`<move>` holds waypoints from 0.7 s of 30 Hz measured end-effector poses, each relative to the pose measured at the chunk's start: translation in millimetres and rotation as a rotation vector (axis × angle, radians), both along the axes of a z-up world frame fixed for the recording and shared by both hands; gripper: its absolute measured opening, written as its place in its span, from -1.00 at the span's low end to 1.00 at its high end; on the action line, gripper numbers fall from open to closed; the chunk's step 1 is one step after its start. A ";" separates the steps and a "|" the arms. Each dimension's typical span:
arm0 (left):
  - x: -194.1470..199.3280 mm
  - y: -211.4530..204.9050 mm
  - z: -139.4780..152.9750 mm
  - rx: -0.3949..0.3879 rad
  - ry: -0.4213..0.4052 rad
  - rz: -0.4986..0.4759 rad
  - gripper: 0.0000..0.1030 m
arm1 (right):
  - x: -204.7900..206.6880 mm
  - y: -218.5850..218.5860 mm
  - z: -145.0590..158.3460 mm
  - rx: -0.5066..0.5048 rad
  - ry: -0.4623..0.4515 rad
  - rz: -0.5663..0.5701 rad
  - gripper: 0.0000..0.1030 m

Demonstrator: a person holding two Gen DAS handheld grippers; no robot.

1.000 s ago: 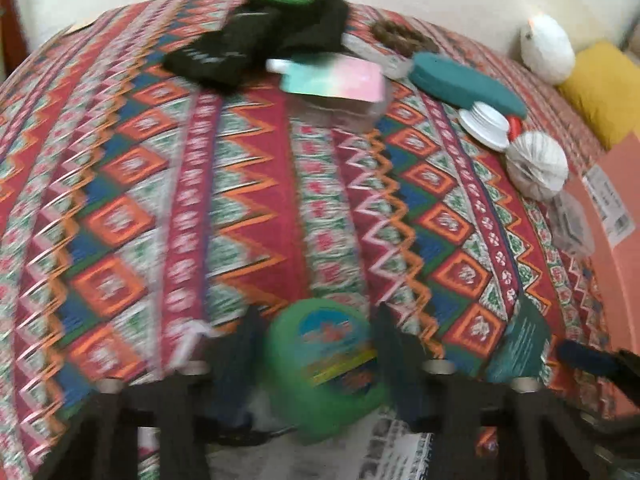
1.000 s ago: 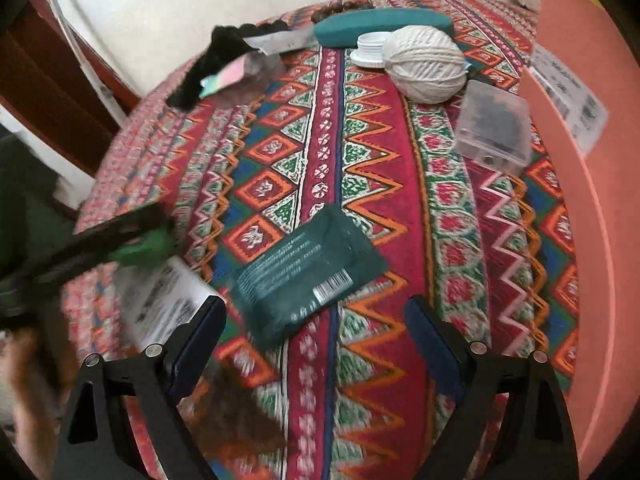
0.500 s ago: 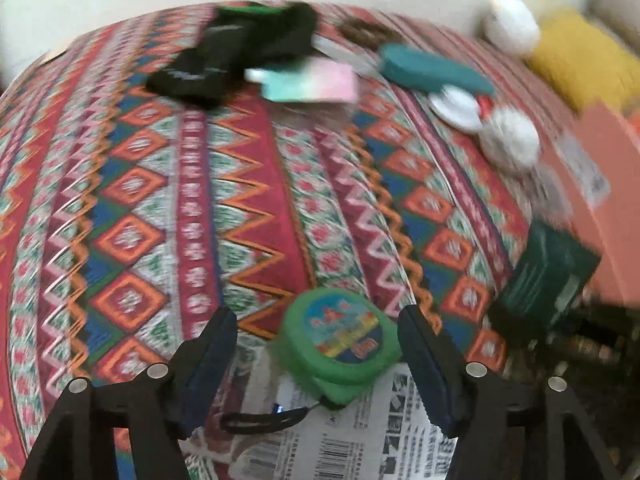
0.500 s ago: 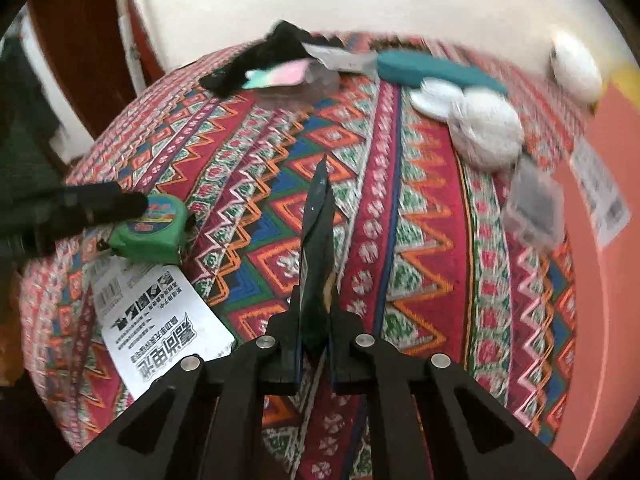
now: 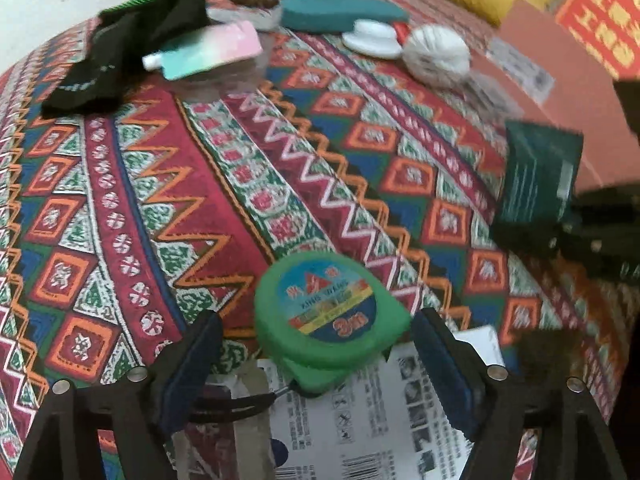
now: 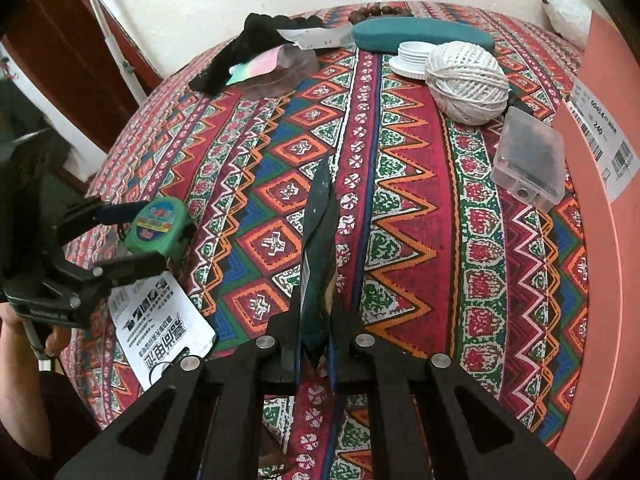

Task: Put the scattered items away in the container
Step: 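Carry the green packet and tape measure into the pink box, open both tools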

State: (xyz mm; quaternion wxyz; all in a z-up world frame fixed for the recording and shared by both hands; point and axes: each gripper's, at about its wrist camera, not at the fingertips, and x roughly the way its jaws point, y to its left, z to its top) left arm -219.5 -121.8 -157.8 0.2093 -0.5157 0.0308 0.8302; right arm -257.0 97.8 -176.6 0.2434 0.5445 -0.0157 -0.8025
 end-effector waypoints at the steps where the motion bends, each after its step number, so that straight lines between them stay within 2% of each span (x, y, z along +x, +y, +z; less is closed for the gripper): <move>1: -0.7 2.6 -0.7 -0.004 0.009 0.000 0.63 | -0.6 -0.2 -0.6 -0.002 -0.002 0.000 -0.82; 3: -5.3 7.8 -5.2 -0.030 0.028 0.019 0.72 | -1.7 -0.6 -2.0 -0.007 -0.007 -0.001 -0.82; 6: -8.4 22.2 -13.9 -0.139 0.070 0.035 0.71 | -3.6 0.4 -3.2 -0.013 -0.015 -0.002 -0.82; 7: -9.0 25.3 -14.4 -0.152 0.078 0.045 0.70 | -4.5 -0.4 -4.0 -0.014 -0.016 -0.002 -0.82; 8: -9.2 25.3 -13.0 -0.138 0.082 0.049 0.57 | -5.1 -0.4 -4.3 -0.015 -0.016 -0.003 -0.82; 9: -9.5 24.8 -11.6 -0.123 0.086 0.054 0.36 | -5.4 -0.2 -4.4 -0.015 -0.016 -0.002 -0.82; 10: -10.6 22.4 -10.0 -0.103 0.091 0.066 0.28 | -5.5 -0.1 -4.3 -0.014 -0.015 -0.001 -0.82; 14: -13.3 10.6 -7.7 -0.052 0.098 0.105 0.24 | -4.5 -1.0 -3.1 -0.008 -0.004 0.002 -0.82; 16: -15.0 13.4 -9.8 -0.056 0.105 0.101 0.25 | -4.0 -1.3 -2.5 -0.008 0.000 -0.001 -0.83; 17: -16.3 14.0 -10.7 -0.062 0.108 0.096 0.27 | -3.9 -0.8 -2.0 -0.011 0.002 -0.007 -0.83; 21: -26.5 18.8 -18.3 -0.066 0.125 0.090 0.79 | -4.6 -0.7 -2.3 -0.009 0.003 -0.008 -0.83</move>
